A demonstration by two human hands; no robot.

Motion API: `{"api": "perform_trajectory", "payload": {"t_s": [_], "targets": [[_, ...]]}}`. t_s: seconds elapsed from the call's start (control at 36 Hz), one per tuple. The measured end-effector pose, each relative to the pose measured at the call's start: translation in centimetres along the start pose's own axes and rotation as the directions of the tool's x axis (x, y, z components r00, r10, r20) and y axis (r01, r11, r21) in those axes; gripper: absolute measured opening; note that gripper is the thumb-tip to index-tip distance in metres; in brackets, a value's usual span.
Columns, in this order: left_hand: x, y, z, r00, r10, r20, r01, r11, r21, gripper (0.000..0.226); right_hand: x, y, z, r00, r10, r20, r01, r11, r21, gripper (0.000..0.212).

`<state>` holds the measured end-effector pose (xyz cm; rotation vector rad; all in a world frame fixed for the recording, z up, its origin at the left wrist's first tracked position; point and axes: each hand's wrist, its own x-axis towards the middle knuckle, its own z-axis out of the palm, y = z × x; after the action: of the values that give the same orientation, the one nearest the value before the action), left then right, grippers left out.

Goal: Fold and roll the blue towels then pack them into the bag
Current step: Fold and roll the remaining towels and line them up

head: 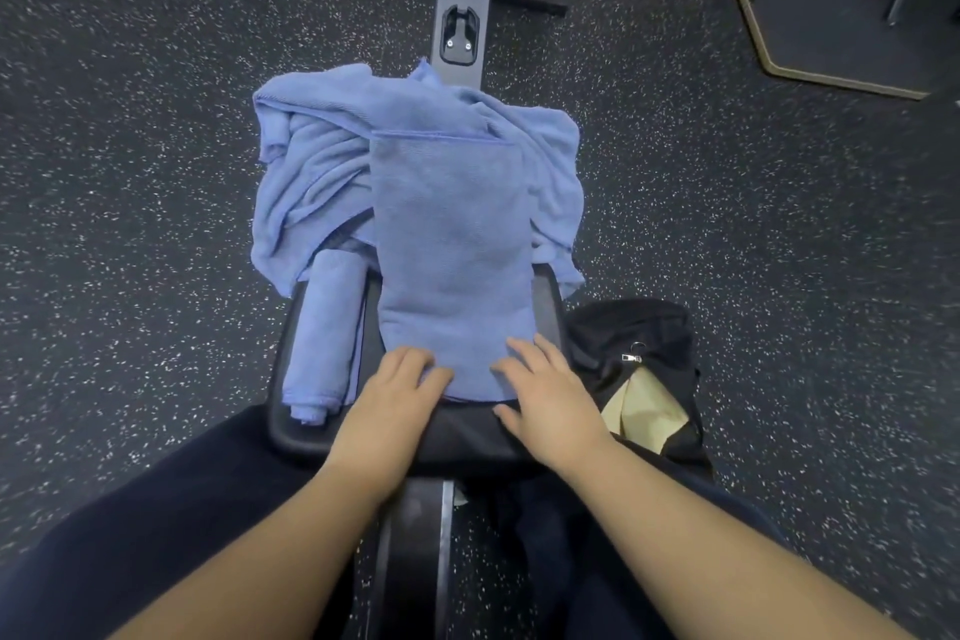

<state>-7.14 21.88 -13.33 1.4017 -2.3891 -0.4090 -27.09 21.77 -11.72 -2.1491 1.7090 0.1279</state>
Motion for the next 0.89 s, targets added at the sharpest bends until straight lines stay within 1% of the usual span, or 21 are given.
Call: {"api": "perform_trajectory", "payload": {"t_s": [0.08,0.17,0.31,0.36,0.47,0.53,0.56,0.61,0.64,0.69,0.72,0.75,0.81,0.89], "targets": [[0.1,-0.4,0.2,0.999,-0.022,-0.030,0.023,1.000,0.015,0.026,0.2,-0.4,0.4,0.995,-0.023,-0.097,0.019,0.999,-0.047,0.053],[0.3,-0.7,0.5,0.996,-0.058,-0.060,0.058,0.998,-0.006,0.022,0.5,-1.5,0.5,0.985,-0.076,-0.155,0.070,0.997,-0.042,0.053],[0.2,-0.8,0.3,0.982,-0.125,-0.140,0.119,0.992,-0.052,0.030,0.7,-2.9,1.0,0.967,-0.146,-0.209,0.138,0.989,-0.055,0.045],[0.0,-0.6,-0.2,0.979,-0.146,-0.144,0.141,0.989,-0.047,0.031,0.9,-2.8,1.2,0.963,-0.152,-0.223,0.131,0.985,-0.109,0.039],[-0.2,-0.6,-0.6,0.978,-0.167,-0.124,0.166,0.986,-0.021,0.028,0.8,-1.8,0.7,0.960,-0.151,-0.237,0.111,0.979,-0.173,0.040],[-0.5,-0.5,-0.7,0.975,-0.191,-0.113,0.190,0.982,-0.019,0.013,0.6,-1.2,0.2,0.966,-0.129,-0.224,0.091,0.981,-0.172,0.044],[-0.6,-0.3,-0.8,0.972,-0.221,-0.083,0.220,0.975,-0.022,0.013,0.4,-1.0,-0.1,0.972,-0.109,-0.209,0.074,0.983,-0.170,0.045],[-0.7,-0.1,-0.9,0.963,-0.268,0.003,0.268,0.962,-0.043,0.029,0.2,-0.6,-0.4,0.983,-0.071,-0.171,0.045,0.987,-0.155,0.045],[-0.8,-0.1,-0.9,0.962,-0.271,0.027,0.272,0.961,-0.048,0.029,0.0,-0.3,-0.4,0.988,-0.064,-0.144,0.043,0.989,-0.141,0.042],[-1.1,-0.1,-0.8,0.961,-0.268,0.059,0.271,0.962,-0.043,0.024,-0.3,0.1,-0.4,0.995,-0.072,-0.063,0.066,0.993,-0.099,0.027],[-1.2,-0.1,-0.8,0.960,-0.266,0.085,0.271,0.961,-0.048,0.021,-0.4,0.2,-0.4,0.996,-0.079,-0.034,0.075,0.993,-0.095,0.019],[-1.3,0.0,-0.9,0.957,-0.268,0.109,0.274,0.961,-0.045,0.017,-0.4,0.4,-0.5,0.997,-0.079,0.013,0.080,0.990,-0.115,0.016],[-1.7,0.0,-0.9,0.944,-0.283,0.167,0.291,0.956,-0.022,0.012,-0.5,0.5,-0.6,0.995,-0.060,0.080,0.069,0.992,-0.110,0.017],[-2.1,0.3,-0.9,0.933,-0.306,0.192,0.313,0.950,-0.008,0.020,-0.9,0.6,-0.5,0.991,-0.040,0.130,0.050,0.996,-0.074,0.019]]}}
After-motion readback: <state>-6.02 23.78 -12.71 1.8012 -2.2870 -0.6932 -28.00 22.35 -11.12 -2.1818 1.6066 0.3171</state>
